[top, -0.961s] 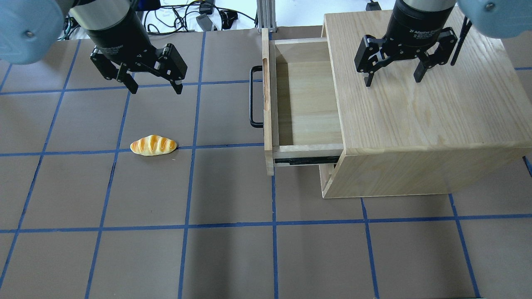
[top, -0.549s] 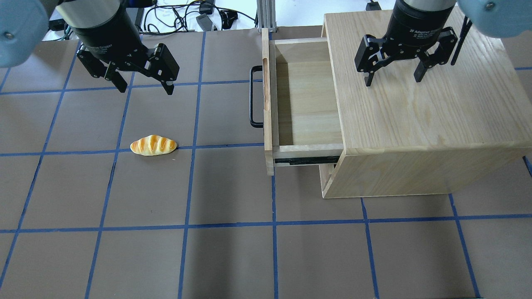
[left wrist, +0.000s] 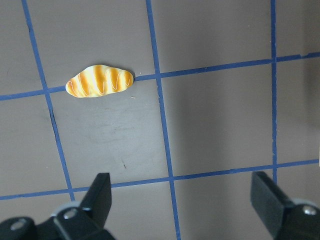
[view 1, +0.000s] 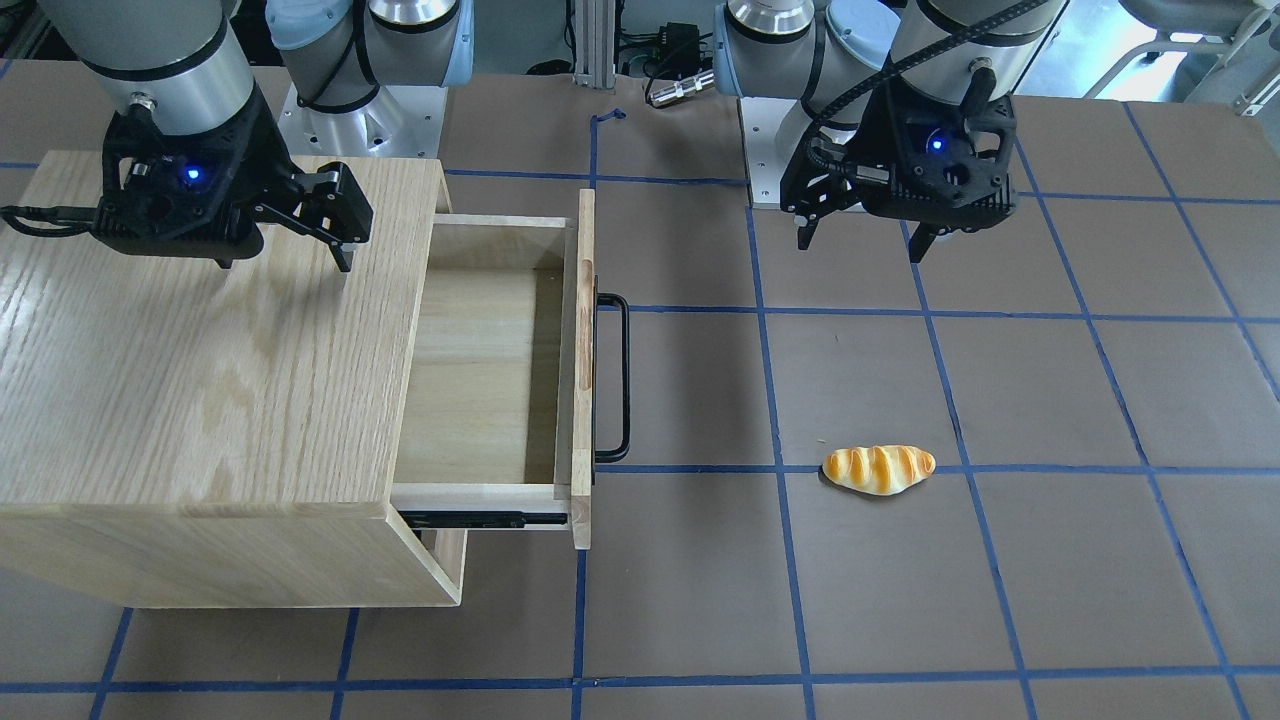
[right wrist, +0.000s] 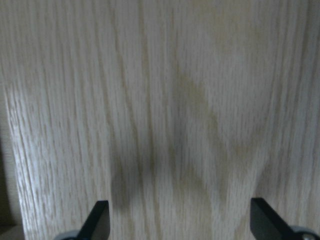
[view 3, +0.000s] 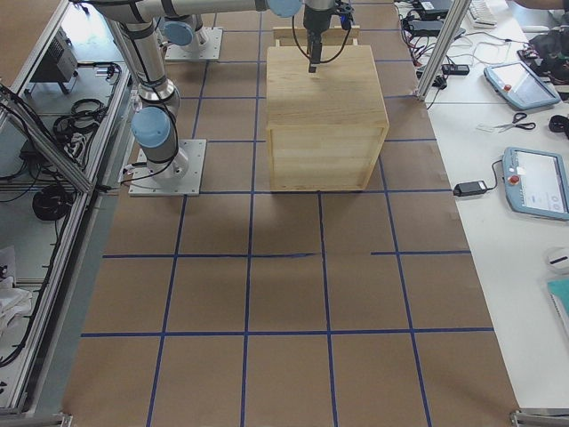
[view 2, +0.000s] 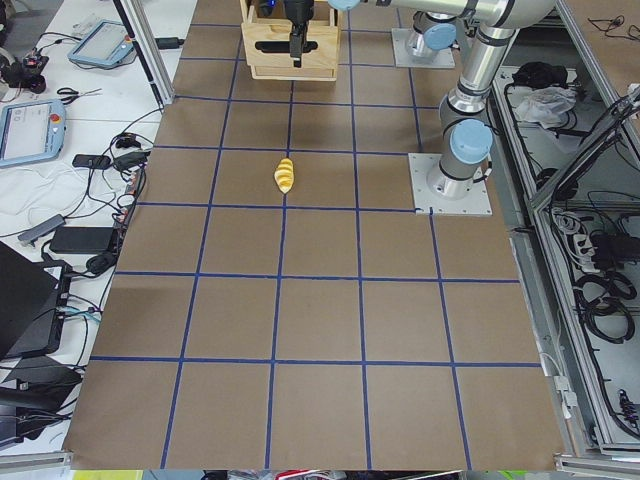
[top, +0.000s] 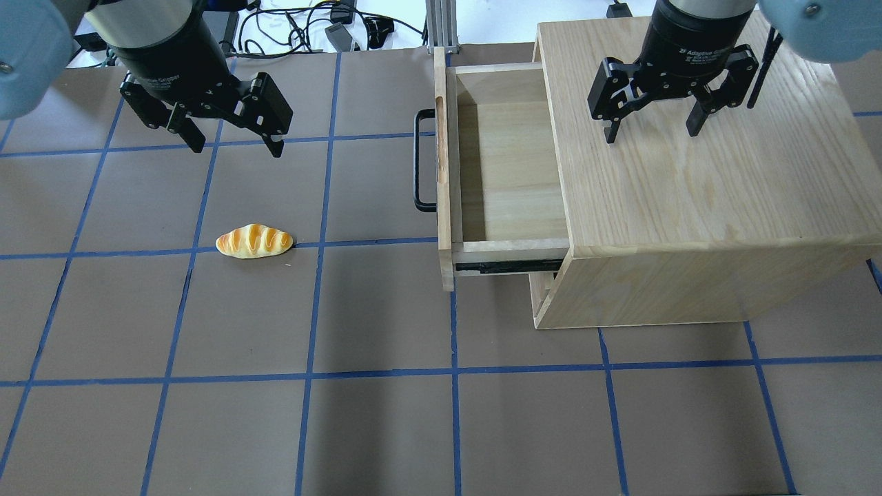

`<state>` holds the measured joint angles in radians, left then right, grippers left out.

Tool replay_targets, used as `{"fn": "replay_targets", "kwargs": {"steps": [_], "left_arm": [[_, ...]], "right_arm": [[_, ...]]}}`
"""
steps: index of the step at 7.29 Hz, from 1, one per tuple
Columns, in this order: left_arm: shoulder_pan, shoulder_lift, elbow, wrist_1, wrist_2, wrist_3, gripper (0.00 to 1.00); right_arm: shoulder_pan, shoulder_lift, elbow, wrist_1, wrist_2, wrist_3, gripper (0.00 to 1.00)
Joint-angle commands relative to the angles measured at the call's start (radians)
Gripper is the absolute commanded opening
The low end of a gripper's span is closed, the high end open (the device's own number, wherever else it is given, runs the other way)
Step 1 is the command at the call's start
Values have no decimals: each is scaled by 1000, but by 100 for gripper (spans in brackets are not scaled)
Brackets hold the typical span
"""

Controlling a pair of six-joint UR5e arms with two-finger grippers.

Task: Open upper drawer

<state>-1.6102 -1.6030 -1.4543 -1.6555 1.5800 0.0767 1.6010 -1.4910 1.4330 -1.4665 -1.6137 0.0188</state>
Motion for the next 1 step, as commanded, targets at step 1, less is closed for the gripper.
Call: {"fn": "replay_targets", "kwargs": {"steps": [1], "left_arm": [[4,9,-12,6,5,2,100]], "right_arm": [[0,0,0,0,0,1,100]]}}
